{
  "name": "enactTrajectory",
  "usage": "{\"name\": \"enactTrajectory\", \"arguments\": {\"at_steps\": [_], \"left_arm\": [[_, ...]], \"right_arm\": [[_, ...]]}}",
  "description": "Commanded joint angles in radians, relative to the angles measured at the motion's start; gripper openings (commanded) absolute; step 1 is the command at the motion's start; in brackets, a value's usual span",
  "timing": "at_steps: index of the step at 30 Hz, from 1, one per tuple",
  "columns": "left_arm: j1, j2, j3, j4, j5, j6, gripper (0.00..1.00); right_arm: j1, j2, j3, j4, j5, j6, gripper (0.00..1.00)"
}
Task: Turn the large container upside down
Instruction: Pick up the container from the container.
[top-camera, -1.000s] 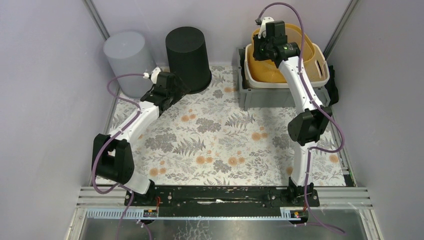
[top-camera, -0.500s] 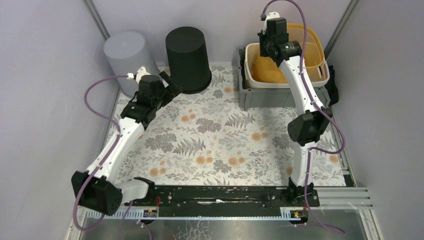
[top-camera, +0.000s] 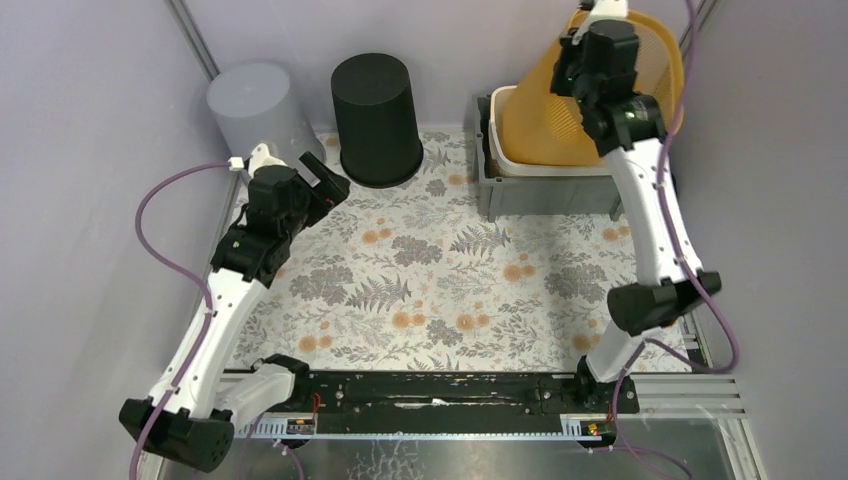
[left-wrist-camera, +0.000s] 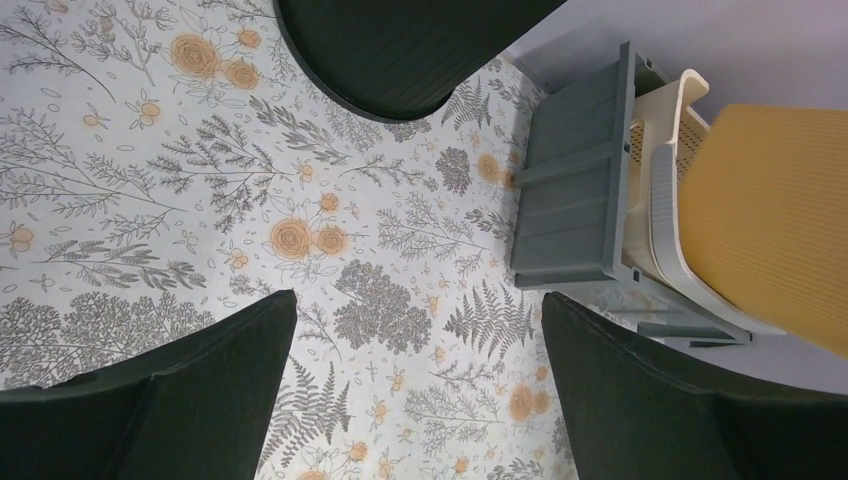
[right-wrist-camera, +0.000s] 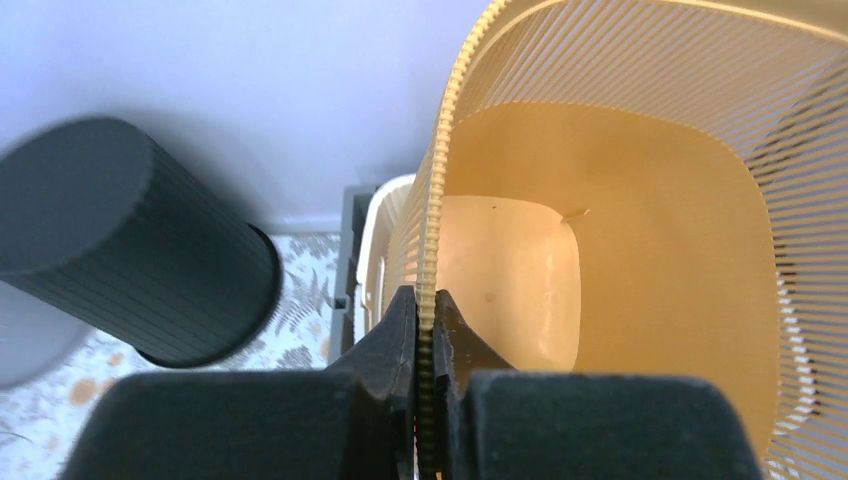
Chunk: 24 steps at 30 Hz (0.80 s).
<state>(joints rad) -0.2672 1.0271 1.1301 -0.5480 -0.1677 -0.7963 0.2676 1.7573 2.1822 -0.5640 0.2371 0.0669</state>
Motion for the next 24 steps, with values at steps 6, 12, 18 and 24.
{"name": "enactTrajectory", "arguments": {"at_steps": [6,12,18,24], "left_arm": [[0.005,-0.075,0.078,-0.119,0.025,0.052,1.0],[0.005,-0.057,0.189,-0.241,0.109,0.077,1.0],[0.005,-0.112,0.225,-0.304,0.153,0.067,1.0],[0.005,-0.157,0.254,-0.377,0.142,0.077,1.0]], "right_arm": [[0.004,-0.29,0.037,0.119,-0.036,0.081,0.0],[0.004,-0.365,0.04,0.08,-0.207,0.197,0.0],[0.004,-0.467,-0.084,0.13,-0.349,0.351,0.0],[0.004,-0.537,-0.279,0.279,-0.554,0.595,0.0]]}}
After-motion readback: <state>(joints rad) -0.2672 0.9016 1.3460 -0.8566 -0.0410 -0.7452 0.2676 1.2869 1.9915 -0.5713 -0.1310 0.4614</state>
